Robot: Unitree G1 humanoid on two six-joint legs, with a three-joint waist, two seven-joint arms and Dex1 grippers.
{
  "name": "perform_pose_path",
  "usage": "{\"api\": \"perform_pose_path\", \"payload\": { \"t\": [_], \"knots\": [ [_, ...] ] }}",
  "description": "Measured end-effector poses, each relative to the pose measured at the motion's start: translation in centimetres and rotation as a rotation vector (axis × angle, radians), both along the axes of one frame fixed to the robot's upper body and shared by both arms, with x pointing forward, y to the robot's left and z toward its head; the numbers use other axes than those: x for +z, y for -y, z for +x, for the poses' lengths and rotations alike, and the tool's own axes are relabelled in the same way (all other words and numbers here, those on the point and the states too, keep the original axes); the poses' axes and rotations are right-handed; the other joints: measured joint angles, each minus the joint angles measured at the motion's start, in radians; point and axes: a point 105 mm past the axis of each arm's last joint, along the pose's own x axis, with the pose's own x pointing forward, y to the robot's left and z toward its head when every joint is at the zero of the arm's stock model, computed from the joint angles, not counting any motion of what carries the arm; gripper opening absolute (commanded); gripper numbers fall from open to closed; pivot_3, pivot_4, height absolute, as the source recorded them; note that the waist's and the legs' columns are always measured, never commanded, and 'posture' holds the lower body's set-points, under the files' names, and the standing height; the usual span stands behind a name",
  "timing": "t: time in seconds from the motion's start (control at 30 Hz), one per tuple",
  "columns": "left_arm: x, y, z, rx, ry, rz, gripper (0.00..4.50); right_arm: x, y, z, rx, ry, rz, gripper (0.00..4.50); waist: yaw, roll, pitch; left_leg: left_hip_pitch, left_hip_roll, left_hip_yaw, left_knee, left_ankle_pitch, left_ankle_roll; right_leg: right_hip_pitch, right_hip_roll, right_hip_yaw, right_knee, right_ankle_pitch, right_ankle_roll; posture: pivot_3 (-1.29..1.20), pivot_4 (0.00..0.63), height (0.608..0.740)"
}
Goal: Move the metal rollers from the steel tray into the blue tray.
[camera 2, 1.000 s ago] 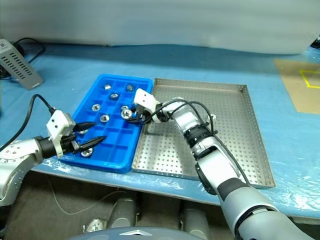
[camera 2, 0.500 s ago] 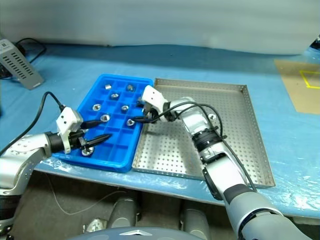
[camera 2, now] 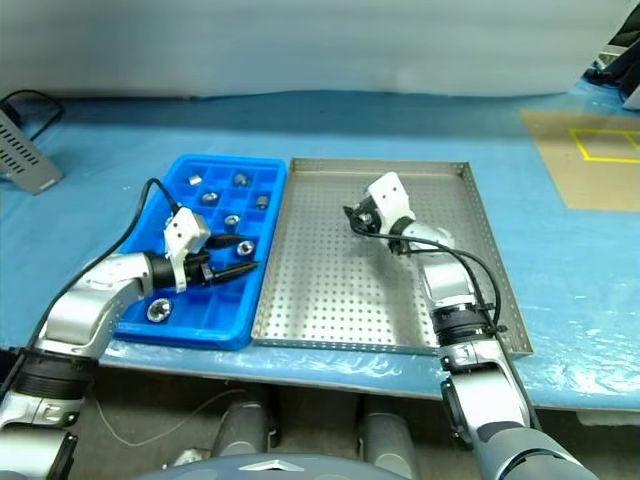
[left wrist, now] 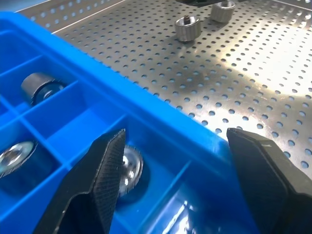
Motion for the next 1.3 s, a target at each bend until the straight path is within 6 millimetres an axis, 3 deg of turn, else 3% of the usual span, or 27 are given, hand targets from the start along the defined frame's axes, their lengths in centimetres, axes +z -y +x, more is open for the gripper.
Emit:
{"api": "perform_pose_path", "payload": {
  "t": [0.3, 0.37, 0.5, 0.53, 0.7, 0.93, 1.13, 1.3],
  "knots": [
    [-0.1, 0.1, 0.5, -0.035, 0.006, 0.016, 3.49, -0.6, -0.5, -0.2, 0.002, -0.027, 0.08, 2.89, -0.012, 0.0, 0.0, 0.0, 0.0, 0.0, 0.0, -0.002, 0.003, 0.0, 0.0, 0.0, 0.0, 0.0, 0.0, -0.1, 0.15, 0.74],
    [-0.1, 0.2, 0.5, -0.035, 0.007, 0.017, 3.49, -1.0, -0.5, 0.1, -0.015, -0.043, 0.099, 3.24, -0.012, 0.0, 0.0, 0.0, 0.0, 0.0, 0.001, -0.002, 0.003, 0.0, 0.0, 0.0, 0.0, 0.0, 0.0, -0.1, 0.15, 0.74],
    [0.0, 0.5, 0.4, -0.034, 0.005, 0.026, 3.49, -1.8, -0.1, 0.4, -0.048, -0.052, 0.102, 4.41, -0.011, 0.0, 0.0, 0.0, 0.0, 0.0, 0.001, -0.002, 0.003, 0.001, 0.0, 0.0, 0.0, 0.0, 0.0, -0.09, 0.15, 0.74],
    [0.0, 0.7, 0.3, -0.032, 0.003, 0.027, 3.49, -1.9, -0.1, 0.5, -0.051, -0.054, 0.103, 4.47, -0.011, 0.0, 0.0, 0.0, 0.0, 0.0, 0.001, -0.002, 0.003, 0.001, 0.0, 0.0, 0.0, 0.0, 0.0, -0.08, 0.15, 0.74],
    [0.2, 1.2, 0.0, -0.037, 0.0, 0.03, 3.49, -1.9, -0.6, 1.0, -0.06, -0.06, 0.104, 4.47, -0.012, 0.0, 0.0, 0.0, 0.0, 0.0, 0.001, -0.002, 0.003, 0.001, 0.0, 0.0, 0.0, 0.0, 0.0, -0.07, 0.15, 0.74],
    [-0.1, 1.1, -0.1, -0.028, -0.011, 0.029, 3.49, -3.5, -2.5, 0.8, -0.03, -0.112, 0.094, 4.47, -0.011, 0.0, 0.0, 0.0, 0.0, 0.0, 0.001, -0.002, 0.003, 0.001, 0.0, 0.0, 0.0, 0.0, 0.0, -0.07, 0.15, 0.74],
    [0.0, 1.1, -0.2, -0.027, -0.015, 0.03, 3.49, -5.3, -1.3, 1.3, -0.092, -0.155, 0.061, 4.47, -0.008, 0.0, 0.0, -0.001, 0.0, 0.0, 0.001, -0.002, 0.003, 0.001, -0.001, 0.0, 0.0, 0.0, 0.0, -0.07, 0.15, 0.74],
    [0.3, 1.6, -0.3, -0.026, -0.018, 0.022, 3.49, -5.3, -0.8, 1.5, -0.109, -0.136, 0.052, 4.47, -0.01, 0.0, 0.0, 0.0, 0.0, 0.0, 0.001, -0.002, 0.003, 0.001, 0.0, 0.0, 0.0, 0.0, 0.0, -0.08, 0.15, 0.74]
  ]
}}
